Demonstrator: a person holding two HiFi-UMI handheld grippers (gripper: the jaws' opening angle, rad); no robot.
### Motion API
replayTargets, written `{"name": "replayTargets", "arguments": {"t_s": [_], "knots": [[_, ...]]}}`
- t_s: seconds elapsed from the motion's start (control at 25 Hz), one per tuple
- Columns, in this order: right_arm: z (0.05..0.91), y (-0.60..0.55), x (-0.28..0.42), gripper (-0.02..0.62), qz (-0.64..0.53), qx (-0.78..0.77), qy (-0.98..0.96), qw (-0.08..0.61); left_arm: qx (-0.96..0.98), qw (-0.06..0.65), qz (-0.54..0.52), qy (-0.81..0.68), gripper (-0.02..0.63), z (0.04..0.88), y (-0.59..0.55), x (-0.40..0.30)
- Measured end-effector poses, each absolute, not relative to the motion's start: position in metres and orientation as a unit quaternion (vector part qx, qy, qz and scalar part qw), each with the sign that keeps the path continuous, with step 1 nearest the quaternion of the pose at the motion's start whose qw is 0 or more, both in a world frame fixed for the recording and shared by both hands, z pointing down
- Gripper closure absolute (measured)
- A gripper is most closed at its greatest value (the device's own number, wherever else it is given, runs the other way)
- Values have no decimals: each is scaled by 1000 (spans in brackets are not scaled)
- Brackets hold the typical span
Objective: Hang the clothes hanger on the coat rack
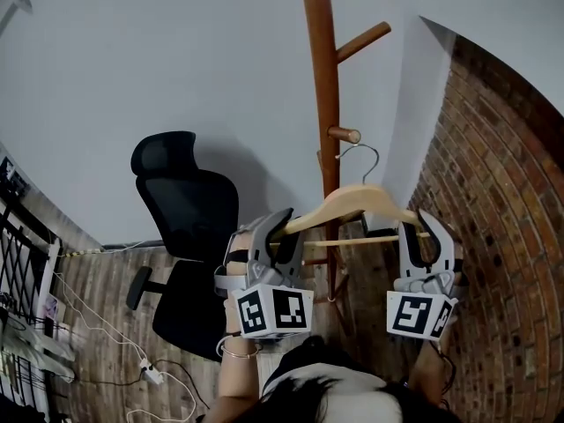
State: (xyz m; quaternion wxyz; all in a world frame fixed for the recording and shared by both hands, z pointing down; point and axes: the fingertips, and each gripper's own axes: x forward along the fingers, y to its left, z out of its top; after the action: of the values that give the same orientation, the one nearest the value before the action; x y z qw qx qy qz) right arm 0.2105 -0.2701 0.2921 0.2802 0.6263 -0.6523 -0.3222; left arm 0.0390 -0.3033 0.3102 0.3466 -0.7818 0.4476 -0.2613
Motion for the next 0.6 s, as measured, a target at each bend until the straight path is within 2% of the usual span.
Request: {"name": "replayTargets", "arguments": {"t_s": [0.6], "knots": [[294, -302, 209, 477, -312, 639, -647, 277, -782, 360, -269, 432, 511, 313, -337, 37]]}}
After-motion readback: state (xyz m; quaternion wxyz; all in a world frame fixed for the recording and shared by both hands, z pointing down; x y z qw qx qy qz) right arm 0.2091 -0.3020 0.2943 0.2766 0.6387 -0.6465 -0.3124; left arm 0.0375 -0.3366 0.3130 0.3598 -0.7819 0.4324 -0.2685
